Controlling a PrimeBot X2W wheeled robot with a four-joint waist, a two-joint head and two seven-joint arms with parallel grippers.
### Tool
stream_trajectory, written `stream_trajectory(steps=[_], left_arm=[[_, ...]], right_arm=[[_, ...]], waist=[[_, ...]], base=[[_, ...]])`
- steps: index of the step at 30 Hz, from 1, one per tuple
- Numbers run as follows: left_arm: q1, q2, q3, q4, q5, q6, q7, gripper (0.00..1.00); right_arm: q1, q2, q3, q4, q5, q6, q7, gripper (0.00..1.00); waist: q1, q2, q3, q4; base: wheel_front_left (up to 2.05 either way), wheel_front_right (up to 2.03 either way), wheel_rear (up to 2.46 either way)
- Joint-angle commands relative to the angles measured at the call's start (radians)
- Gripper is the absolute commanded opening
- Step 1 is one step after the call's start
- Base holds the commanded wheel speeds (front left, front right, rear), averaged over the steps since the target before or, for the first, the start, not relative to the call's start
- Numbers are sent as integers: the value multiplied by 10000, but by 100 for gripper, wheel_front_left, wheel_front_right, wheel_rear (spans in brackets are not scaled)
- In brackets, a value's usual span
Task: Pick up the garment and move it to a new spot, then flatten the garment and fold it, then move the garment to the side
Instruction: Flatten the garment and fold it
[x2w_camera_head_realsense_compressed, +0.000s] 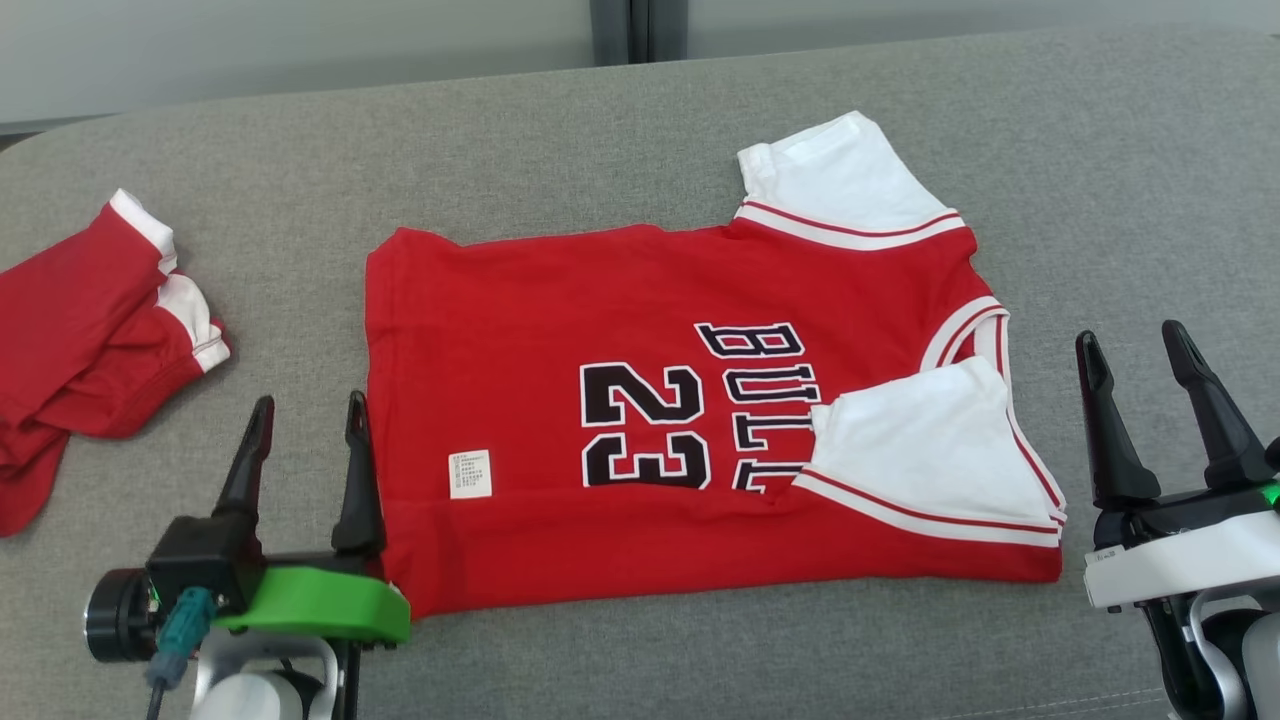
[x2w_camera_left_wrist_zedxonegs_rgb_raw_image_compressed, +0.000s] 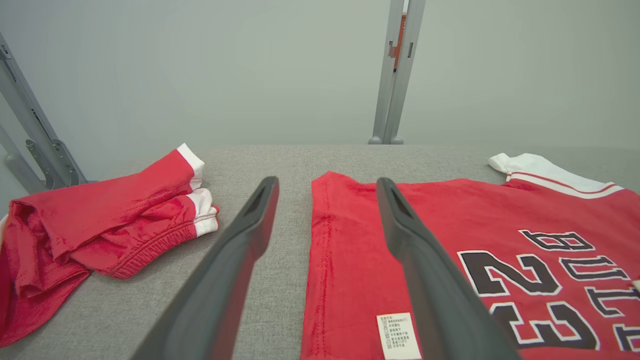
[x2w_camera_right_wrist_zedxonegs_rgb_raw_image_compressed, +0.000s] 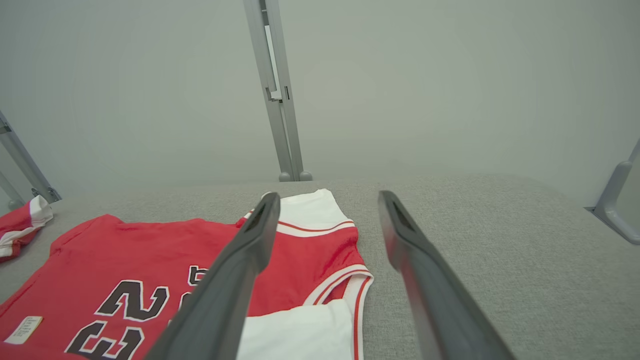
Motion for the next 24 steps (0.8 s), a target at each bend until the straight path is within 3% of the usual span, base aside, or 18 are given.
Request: stream_trajectory(steps=[1,10,20,24], left_arm=[[-421,109,36,3,38,20,56,100],[-3491,433,-142,1386,-486,-970,1437,100],[-6750,964,-257,5818,-1464,-2130,2900,100],[-7408,1089,-477,7155,-1674,-2292,3171,100]], right_arm=[[88,50,-41,-86,2,-15,6,100],[-432,26,49,-298,93,-15,-48,100],[-1197,-29,557,262,371,-15,-428,100],[-1386,-73,648,555,473,-15,-534,100]], waist=[[0,-1,111,45],[0,-1,1085,-46],[0,-1,2133,-618],[0,-1,2297,-711]], base=[[0,0,0],[0,0,0],[0,0,0],[0,0,0]])
